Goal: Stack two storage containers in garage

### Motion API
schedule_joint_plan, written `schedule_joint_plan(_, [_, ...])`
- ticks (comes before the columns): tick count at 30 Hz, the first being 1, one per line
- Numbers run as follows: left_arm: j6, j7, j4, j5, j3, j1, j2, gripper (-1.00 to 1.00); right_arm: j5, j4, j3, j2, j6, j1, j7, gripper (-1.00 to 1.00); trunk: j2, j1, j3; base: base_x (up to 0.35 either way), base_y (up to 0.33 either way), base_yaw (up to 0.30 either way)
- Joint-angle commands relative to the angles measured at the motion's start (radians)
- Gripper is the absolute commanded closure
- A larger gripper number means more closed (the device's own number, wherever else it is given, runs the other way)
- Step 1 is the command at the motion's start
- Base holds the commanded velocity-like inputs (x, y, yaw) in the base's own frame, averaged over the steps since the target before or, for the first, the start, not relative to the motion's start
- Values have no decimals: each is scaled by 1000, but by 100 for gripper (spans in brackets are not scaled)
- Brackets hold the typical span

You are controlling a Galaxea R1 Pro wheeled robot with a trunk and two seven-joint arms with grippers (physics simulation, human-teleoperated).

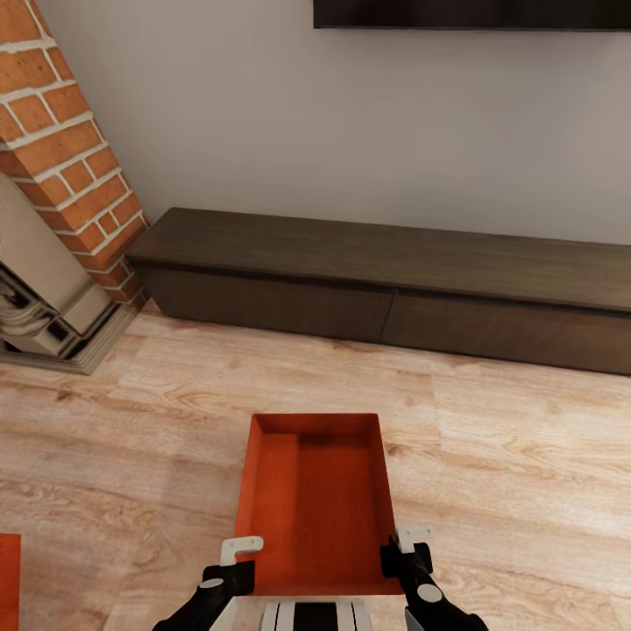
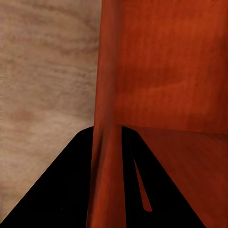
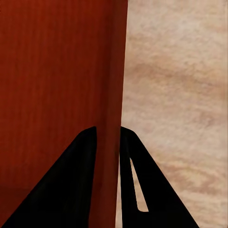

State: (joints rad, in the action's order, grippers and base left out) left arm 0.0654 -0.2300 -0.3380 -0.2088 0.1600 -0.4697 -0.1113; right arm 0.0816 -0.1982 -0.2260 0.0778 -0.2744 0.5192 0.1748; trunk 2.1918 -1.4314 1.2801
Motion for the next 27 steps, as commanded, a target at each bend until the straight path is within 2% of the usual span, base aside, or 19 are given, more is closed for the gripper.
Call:
schedule_joint_plan(1, [6,-23,-3,5,0,0,2,100,18,2,11,-1,-8,1,12,100,-7,4,-3,0,0,0])
schedule_joint_plan(9, [-28,-23,0,4,0,0,2,100,18,2,11,-1,-8,1,12,100,-63,35,-28,0,0,0])
schedule_joint_plan(27, [-32,-23,5,3,0,0,2,100,18,2,11,0,-8,1,13,100,-189,104,-84,0,0,0])
